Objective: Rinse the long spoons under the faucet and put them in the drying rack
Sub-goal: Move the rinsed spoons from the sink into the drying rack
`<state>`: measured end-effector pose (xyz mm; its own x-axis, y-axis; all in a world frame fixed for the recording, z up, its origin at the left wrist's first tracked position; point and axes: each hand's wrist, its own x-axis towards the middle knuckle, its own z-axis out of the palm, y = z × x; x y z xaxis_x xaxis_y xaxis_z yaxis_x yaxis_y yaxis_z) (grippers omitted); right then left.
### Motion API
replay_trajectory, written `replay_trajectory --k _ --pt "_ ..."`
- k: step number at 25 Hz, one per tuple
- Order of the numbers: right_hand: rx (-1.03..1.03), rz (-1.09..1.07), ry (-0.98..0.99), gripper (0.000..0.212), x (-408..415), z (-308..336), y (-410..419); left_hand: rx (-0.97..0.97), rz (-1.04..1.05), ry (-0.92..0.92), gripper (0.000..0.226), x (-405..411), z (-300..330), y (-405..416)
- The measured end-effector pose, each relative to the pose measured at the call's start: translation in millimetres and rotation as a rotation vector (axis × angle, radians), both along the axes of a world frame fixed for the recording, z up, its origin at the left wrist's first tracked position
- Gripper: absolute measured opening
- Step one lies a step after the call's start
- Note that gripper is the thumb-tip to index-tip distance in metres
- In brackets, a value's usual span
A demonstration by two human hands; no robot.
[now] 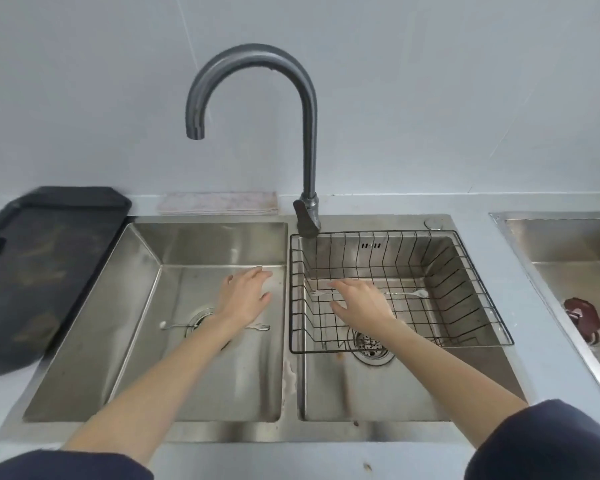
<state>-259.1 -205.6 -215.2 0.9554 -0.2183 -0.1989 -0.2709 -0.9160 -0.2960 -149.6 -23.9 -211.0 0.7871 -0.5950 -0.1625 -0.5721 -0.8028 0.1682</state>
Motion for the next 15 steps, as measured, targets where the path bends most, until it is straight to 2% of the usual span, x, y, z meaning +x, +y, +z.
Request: replay_trajectory --k 7,15 --pt "0.044 0.041 -0.056 0.042 31 2 78 0.078 0.029 0.028 0.052 25 -3 81" --pt "0.041 0.052 0.031 0.044 75 -18 140 0.137 -0.003 0.071 0.054 68 -21 146"
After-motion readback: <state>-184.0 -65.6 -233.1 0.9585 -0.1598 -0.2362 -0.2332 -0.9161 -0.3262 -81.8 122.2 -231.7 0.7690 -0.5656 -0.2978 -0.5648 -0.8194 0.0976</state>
